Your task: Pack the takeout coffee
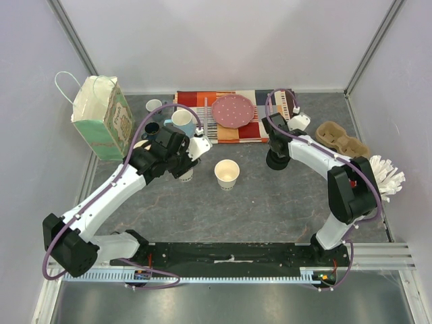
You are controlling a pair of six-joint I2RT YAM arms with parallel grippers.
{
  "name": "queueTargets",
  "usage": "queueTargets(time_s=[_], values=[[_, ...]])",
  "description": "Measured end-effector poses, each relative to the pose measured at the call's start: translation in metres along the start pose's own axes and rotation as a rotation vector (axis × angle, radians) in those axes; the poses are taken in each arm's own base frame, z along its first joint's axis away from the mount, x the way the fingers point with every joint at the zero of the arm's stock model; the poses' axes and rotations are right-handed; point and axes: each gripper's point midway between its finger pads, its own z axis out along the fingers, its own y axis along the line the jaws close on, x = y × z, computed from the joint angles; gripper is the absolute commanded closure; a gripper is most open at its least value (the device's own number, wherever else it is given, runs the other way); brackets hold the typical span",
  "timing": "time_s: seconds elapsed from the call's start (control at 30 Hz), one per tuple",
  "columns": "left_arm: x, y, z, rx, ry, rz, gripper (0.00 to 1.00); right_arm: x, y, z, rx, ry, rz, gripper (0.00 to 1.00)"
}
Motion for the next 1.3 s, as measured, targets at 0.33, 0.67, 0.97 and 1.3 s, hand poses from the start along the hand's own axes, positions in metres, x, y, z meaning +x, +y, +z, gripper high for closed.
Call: queueTargets(time_s=[0.33, 0.67, 0.97, 1.3], values=[[0.0, -0.002, 0.0, 0.007, 0.003, 0.004, 0.41, 0.008, 0.009, 0.007, -0.008, 0.032, -0.024, 0.6], [0.0, -0.002, 0.0, 0.007, 0.003, 0.005, 0.41, 0.018, 0.019, -0.002, -0.054, 0.058, -0.108, 0.6], [0.001, -0.003, 0.0, 0.009, 0.007, 0.006, 0.42, 0.021, 0.017, -0.003, -0.05, 0.062, -0.148, 0.62], [0.002, -0.003, -0.001, 0.01, 0.011, 0.007, 0.42, 0.017, 0.021, 0.009, -0.033, 0.063, -0.183, 0.81]])
